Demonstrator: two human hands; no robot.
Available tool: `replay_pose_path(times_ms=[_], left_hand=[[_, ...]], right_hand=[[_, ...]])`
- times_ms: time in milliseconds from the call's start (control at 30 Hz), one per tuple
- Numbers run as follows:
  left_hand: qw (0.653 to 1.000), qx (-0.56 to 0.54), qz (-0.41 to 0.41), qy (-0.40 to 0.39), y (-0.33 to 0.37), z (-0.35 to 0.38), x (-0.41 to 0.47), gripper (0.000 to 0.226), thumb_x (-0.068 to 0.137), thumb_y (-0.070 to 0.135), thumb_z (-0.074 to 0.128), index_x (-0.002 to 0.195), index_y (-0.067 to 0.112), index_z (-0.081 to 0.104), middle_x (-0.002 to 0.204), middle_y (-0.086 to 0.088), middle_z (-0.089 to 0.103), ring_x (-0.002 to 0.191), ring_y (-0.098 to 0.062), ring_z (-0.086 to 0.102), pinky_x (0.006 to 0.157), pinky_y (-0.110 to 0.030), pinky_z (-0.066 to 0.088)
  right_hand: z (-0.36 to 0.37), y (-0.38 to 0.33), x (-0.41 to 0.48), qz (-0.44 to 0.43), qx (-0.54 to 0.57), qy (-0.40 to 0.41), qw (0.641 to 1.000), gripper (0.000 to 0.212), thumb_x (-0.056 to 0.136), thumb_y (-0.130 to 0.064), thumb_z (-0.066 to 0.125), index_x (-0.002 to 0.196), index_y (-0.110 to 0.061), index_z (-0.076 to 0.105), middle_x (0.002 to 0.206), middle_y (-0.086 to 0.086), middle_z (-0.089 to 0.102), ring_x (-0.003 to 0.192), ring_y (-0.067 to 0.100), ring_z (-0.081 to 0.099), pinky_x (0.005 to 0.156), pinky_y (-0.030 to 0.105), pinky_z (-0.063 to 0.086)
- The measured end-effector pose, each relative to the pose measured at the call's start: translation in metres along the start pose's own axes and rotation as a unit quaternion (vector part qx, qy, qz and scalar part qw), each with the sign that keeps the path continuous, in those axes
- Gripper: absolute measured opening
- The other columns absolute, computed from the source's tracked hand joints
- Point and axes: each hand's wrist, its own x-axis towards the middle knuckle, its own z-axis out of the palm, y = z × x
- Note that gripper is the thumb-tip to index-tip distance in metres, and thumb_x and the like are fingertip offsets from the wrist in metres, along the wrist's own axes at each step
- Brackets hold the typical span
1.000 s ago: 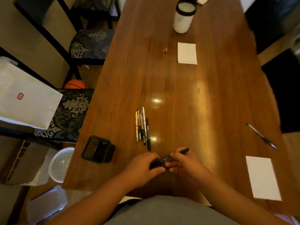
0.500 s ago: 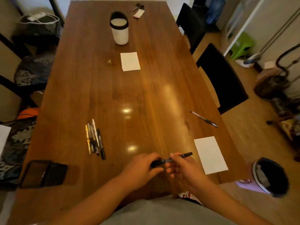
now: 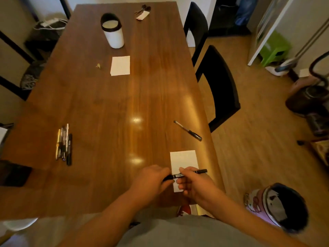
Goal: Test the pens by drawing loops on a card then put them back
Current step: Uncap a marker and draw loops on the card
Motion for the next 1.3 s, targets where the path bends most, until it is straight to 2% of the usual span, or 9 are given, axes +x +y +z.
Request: replay_pose_path(times_ms=[200, 400, 567, 700, 833, 933, 1033, 1167, 1300], left_hand=[[0.999, -0.018, -0.04, -0.032, 0.045, 0.011, 0.017, 0.03, 0.098, 0.047, 0.047, 0.112, 0.026, 0.063, 0.096, 0.004, 0.065, 0.079, -0.009, 0.052, 0.067, -0.024, 0.041], [0.965, -0.221, -0.091, -0.106, 0.056, 0.002, 0.026, 0.016, 0.095, 0.042, 0.054, 0.09, 0.033, 0.066, 0.081, 0.012, 0.067, 0.075, -0.004, 0.061, 0.068, -0.027, 0.051], [0.929, -0.297, -0.184, -0.119, 0.021, -0.005, 0.004, 0.022, 0.095, 0.046, 0.052, 0.08, 0.04, 0.067, 0.082, 0.009, 0.071, 0.076, -0.003, 0.065, 0.073, -0.027, 0.047], [0.926, -0.279, -0.252, -0.038, -0.004, 0.003, -0.012, 0.021, 0.097, 0.043, 0.05, 0.084, 0.036, 0.063, 0.081, 0.011, 0.07, 0.072, -0.001, 0.064, 0.068, -0.027, 0.047], [0.928, -0.26, -0.267, -0.031, -0.006, 0.017, -0.006, 0.014, 0.098, 0.042, 0.05, 0.093, 0.035, 0.061, 0.083, 0.01, 0.068, 0.076, 0.001, 0.063, 0.069, -0.025, 0.05], [0.956, -0.175, -0.227, -0.062, -0.001, 0.025, 0.007, 0.016, 0.098, 0.043, 0.048, 0.099, 0.033, 0.06, 0.088, 0.012, 0.062, 0.077, -0.004, 0.06, 0.067, -0.02, 0.047], [0.988, -0.054, -0.111, -0.091, 0.011, 0.038, 0.022, 0.024, 0.098, 0.042, 0.047, 0.11, 0.027, 0.061, 0.106, 0.009, 0.059, 0.095, -0.009, 0.056, 0.081, -0.025, 0.048], [0.993, 0.023, 0.009, -0.112, 0.022, 0.057, 0.043, 0.035, 0.098, 0.04, 0.047, 0.121, 0.017, 0.061, 0.145, -0.001, 0.045, 0.131, -0.018, 0.042, 0.103, -0.036, 0.043], [0.987, 0.066, 0.073, -0.128, 0.02, 0.067, 0.055, 0.038, 0.098, 0.037, 0.047, 0.121, 0.011, 0.063, 0.152, -0.007, 0.037, 0.139, -0.023, 0.03, 0.107, -0.04, 0.038]], right_hand=[[-0.046, -0.024, -0.003, 0.014, -0.058, -0.023, 0.998, 0.02, 0.095, -0.029, 0.061, 0.086, -0.01, 0.062, 0.071, 0.012, 0.069, 0.058, 0.017, 0.063, 0.052, 0.026, 0.049], [-0.072, -0.039, 0.005, 0.033, -0.068, -0.07, 0.995, 0.016, 0.093, -0.024, 0.065, 0.084, -0.01, 0.064, 0.068, 0.013, 0.067, 0.055, 0.017, 0.061, 0.049, 0.024, 0.048], [-0.139, -0.079, 0.021, 0.004, 0.056, 0.021, 0.998, 0.016, 0.094, -0.02, 0.058, 0.081, -0.012, 0.058, 0.057, 0.003, 0.058, 0.046, 0.009, 0.053, 0.04, 0.019, 0.043], [-0.156, -0.09, 0.033, -0.028, -0.062, 0.057, 0.996, 0.018, 0.096, -0.025, 0.059, 0.083, -0.012, 0.061, 0.059, 0.002, 0.059, 0.048, 0.01, 0.054, 0.043, 0.021, 0.045], [-0.133, -0.074, 0.041, -0.065, -0.181, 0.07, 0.979, 0.014, 0.093, -0.028, 0.063, 0.089, -0.015, 0.067, 0.062, 0.002, 0.063, 0.052, 0.011, 0.059, 0.05, 0.022, 0.048], [-0.109, -0.065, 0.049, -0.112, -0.24, 0.083, 0.961, 0.01, 0.095, -0.025, 0.061, 0.088, -0.022, 0.068, 0.071, -0.002, 0.071, 0.063, 0.013, 0.068, 0.053, 0.018, 0.051], [-0.087, -0.049, 0.056, -0.164, -0.272, 0.077, 0.945, 0.014, 0.094, -0.022, 0.061, 0.085, -0.031, 0.068, 0.078, -0.007, 0.07, 0.074, 0.014, 0.069, 0.057, 0.016, 0.052], [-0.066, -0.036, 0.061, -0.214, -0.342, 0.062, 0.913, 0.014, 0.089, -0.02, 0.068, 0.088, -0.032, 0.061, 0.087, -0.014, 0.065, 0.083, 0.005, 0.065, 0.058, 0.01, 0.05], [-0.055, -0.035, 0.068, -0.231, -0.365, 0.038, 0.901, 0.015, 0.09, -0.018, 0.067, 0.089, -0.031, 0.058, 0.092, -0.017, 0.064, 0.089, -0.004, 0.061, 0.062, 0.003, 0.047]])
